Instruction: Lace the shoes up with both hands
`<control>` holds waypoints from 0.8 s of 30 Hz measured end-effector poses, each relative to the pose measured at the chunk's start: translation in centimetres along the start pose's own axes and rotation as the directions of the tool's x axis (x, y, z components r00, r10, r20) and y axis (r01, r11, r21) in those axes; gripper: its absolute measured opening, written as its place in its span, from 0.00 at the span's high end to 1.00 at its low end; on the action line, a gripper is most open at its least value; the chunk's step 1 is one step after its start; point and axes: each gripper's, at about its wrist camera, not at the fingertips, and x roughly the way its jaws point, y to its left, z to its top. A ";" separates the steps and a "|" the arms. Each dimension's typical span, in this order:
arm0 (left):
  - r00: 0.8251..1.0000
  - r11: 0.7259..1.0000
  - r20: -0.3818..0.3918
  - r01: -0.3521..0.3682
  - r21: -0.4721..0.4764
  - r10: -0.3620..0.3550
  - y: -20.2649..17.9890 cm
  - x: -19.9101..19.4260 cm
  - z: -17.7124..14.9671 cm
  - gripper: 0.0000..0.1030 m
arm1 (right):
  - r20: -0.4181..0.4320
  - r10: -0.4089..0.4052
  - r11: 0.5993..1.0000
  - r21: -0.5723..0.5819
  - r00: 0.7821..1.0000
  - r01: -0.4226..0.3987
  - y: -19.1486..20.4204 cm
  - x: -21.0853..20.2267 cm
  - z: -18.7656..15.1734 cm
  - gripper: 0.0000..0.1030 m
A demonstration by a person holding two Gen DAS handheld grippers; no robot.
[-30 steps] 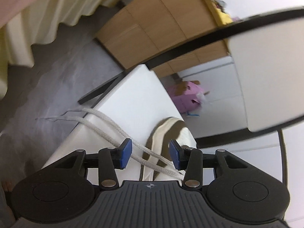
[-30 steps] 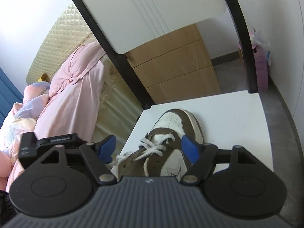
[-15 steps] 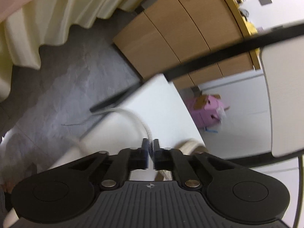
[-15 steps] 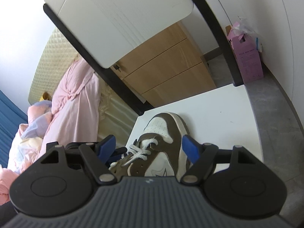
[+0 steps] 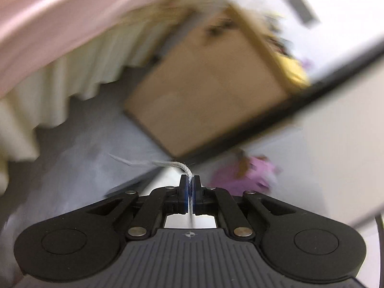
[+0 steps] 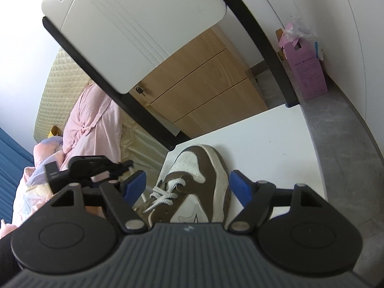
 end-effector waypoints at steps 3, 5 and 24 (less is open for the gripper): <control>0.995 0.965 -0.057 0.092 0.244 -0.081 -4.1 -2.2 -2.2 0.97 | 0.019 0.020 0.999 0.030 1.000 -0.020 -0.6 -0.1 0.5 0.25; 0.987 0.909 -0.109 0.153 0.387 -0.120 -6.7 -3.6 -4.0 0.97 | 0.030 0.073 0.995 0.071 0.997 -0.075 -1.2 0.0 0.9 0.29; 0.942 0.572 -0.332 0.296 0.765 -0.042 -8.9 -6.3 -17.7 0.97 | -0.149 0.106 0.985 -0.123 0.983 -0.124 2.2 5.3 1.7 0.54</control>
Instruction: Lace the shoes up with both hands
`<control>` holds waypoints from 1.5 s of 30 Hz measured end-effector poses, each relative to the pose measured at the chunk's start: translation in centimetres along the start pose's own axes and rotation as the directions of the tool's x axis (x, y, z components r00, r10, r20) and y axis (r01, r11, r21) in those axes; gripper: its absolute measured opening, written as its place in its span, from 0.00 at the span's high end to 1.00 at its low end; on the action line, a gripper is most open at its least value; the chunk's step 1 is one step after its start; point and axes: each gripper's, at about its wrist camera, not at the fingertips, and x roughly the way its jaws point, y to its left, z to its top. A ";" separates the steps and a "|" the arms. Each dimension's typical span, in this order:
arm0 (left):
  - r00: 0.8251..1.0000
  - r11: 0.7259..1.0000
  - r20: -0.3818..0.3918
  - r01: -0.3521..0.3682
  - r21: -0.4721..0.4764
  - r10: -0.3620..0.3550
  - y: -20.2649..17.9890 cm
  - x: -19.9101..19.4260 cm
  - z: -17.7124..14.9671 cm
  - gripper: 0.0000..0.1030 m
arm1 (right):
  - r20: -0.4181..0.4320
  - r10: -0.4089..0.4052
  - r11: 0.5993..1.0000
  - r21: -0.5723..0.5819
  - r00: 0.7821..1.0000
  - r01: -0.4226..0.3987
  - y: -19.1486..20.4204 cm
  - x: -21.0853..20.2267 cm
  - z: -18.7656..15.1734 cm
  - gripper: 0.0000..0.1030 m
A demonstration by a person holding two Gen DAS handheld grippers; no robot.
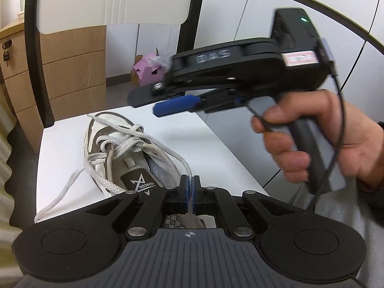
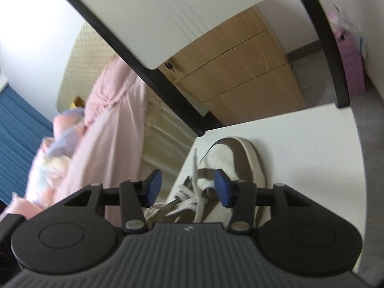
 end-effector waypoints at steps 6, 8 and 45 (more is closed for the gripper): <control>1.000 0.999 0.008 -0.024 0.026 0.024 -0.5 0.2 0.1 0.97 | -0.010 -0.051 0.985 -0.164 0.999 0.049 1.9 3.9 1.6 0.58; 1.000 0.999 0.008 -0.029 0.027 0.029 -0.6 0.3 0.1 0.97 | -0.023 -0.061 0.973 -0.222 0.998 0.054 2.7 5.2 1.9 0.59; 0.925 0.969 0.289 -0.245 -0.043 0.247 2.5 -10.6 2.6 0.25 | 0.256 0.202 0.979 -0.015 0.945 -0.206 4.3 0.4 4.5 0.97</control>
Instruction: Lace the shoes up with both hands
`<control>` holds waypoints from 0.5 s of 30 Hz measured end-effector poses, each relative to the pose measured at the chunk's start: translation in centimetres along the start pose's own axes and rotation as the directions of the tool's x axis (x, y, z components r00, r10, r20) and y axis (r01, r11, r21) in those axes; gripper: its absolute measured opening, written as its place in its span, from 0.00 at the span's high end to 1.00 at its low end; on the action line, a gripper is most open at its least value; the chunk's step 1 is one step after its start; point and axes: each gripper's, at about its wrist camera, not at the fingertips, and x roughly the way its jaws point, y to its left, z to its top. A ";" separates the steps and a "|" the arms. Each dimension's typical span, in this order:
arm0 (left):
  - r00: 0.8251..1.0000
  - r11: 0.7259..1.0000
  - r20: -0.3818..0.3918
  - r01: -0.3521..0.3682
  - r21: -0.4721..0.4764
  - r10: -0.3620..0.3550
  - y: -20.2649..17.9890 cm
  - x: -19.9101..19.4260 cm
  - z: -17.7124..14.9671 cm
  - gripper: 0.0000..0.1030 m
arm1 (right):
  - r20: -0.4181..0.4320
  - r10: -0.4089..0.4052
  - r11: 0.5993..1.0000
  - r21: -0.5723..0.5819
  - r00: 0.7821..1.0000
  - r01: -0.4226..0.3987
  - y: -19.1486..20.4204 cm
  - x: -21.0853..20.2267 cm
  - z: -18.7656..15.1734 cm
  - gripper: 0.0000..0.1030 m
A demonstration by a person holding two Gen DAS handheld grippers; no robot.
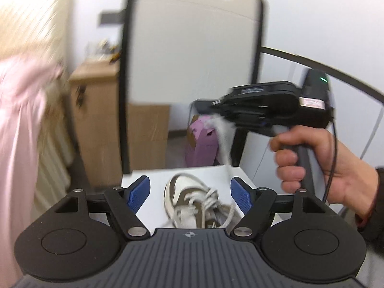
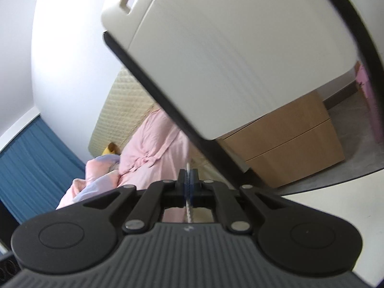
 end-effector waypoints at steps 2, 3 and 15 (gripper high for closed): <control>1.000 0.999 0.008 0.005 0.036 -0.006 -1.1 1.0 0.6 0.25 | -0.012 0.024 1.000 0.014 1.000 -0.024 0.3 -0.1 -0.1 0.97; 1.000 0.998 0.016 0.019 0.055 -0.020 -1.5 1.8 0.9 0.25 | -0.019 0.035 0.999 0.025 0.999 -0.035 0.3 0.0 -0.2 0.97; 0.973 0.982 0.145 0.187 -0.025 -0.181 -1.6 8.4 2.5 0.75 | 0.008 0.146 0.958 0.247 0.989 -0.143 -3.1 -1.4 1.1 0.97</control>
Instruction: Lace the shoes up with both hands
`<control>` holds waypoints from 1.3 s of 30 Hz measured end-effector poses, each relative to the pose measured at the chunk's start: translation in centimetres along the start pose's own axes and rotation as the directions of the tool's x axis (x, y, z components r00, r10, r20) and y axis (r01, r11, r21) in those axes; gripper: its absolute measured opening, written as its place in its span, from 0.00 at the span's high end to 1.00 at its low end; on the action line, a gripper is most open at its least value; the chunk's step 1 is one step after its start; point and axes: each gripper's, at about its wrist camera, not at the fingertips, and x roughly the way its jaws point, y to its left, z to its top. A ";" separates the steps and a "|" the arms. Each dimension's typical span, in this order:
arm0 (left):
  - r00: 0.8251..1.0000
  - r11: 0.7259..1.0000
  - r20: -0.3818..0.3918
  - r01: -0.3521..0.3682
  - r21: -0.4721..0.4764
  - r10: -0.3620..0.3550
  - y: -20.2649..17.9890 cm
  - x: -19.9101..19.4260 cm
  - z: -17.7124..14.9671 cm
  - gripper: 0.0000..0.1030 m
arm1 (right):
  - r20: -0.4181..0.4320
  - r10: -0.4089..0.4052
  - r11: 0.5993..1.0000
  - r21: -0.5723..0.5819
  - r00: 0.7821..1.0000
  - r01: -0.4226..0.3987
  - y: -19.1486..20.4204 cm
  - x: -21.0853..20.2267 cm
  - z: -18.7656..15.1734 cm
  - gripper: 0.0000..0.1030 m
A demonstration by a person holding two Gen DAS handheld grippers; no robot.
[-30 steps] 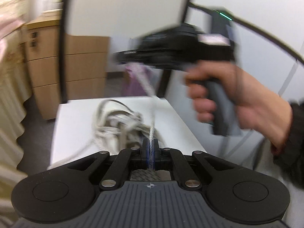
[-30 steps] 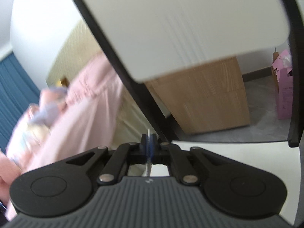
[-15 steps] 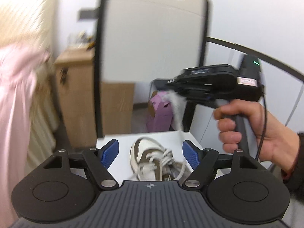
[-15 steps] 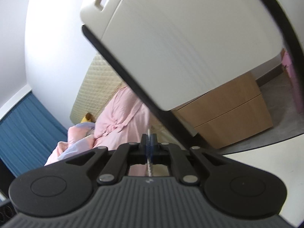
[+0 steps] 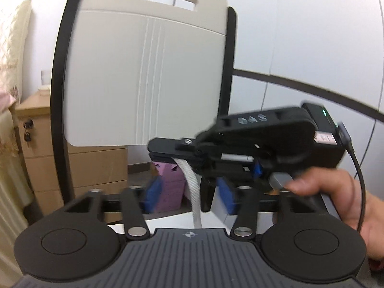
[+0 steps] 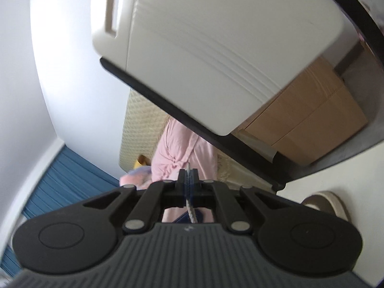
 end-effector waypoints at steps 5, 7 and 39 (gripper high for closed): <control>1.000 1.000 0.006 0.021 -0.002 -0.021 0.5 0.7 0.3 0.95 | -0.009 0.020 0.999 0.036 1.000 -0.020 -0.6 -0.9 0.6 0.93; 1.000 1.000 -0.007 0.023 0.018 -0.023 0.5 0.8 0.1 0.95 | 0.000 0.011 0.999 0.051 1.000 -0.011 -0.9 -1.7 1.0 0.93; 0.999 0.998 0.003 0.044 0.046 -0.044 2.0 -0.6 0.0 0.69 | 0.005 0.029 0.998 0.064 1.000 -0.030 -1.1 -3.3 0.2 0.97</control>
